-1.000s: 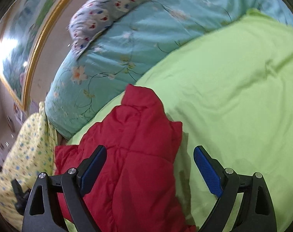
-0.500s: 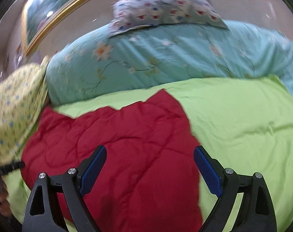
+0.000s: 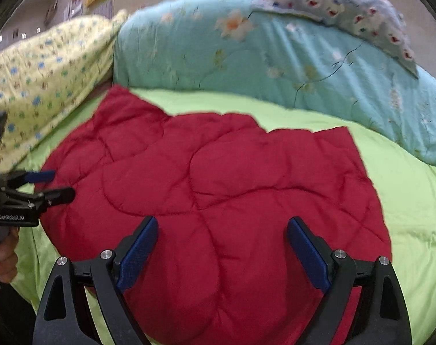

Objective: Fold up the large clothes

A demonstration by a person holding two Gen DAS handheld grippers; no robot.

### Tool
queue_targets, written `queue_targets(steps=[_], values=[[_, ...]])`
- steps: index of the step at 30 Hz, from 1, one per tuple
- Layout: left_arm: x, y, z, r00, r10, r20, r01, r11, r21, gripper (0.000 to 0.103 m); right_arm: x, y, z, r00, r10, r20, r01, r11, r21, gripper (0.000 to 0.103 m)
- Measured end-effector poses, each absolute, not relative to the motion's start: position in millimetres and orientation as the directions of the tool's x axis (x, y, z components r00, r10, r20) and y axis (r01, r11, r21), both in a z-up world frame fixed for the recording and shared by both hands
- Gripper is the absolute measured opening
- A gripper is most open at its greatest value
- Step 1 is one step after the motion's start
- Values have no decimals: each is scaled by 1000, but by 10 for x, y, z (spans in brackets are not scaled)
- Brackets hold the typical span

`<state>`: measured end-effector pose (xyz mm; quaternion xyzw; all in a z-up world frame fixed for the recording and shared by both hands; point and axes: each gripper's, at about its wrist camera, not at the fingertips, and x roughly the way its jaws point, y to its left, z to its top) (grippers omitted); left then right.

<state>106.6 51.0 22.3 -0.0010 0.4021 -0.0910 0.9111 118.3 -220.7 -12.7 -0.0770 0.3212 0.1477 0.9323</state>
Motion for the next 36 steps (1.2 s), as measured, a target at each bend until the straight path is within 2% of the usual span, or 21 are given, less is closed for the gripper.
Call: queue_targets(steps=[2,5,14,20,36], values=[[1189,499,201,642,-161,-750,164,984,-71,98,1374,-2240,-184,697,219,-683,-302,953,-3,97],[1291,492,173,630,-143,-764,155,986,-57,102,1586,-2349,-210,669,199,-716,-254,967,31,97],[1961,544,282,620,-80,-780,106,994,-17,102,2074,-2485,-171,590,168,-790,-189,980,68,97],[2377,716,79,570,-107,-815,52,994,-95,102,2200,-2658,-274,590,210,-780,-154,977,146,98],[2486,779,-37,559,-127,-819,53,992,-118,103,2407,-2847,-340,607,210,-766,-84,976,202,97]])
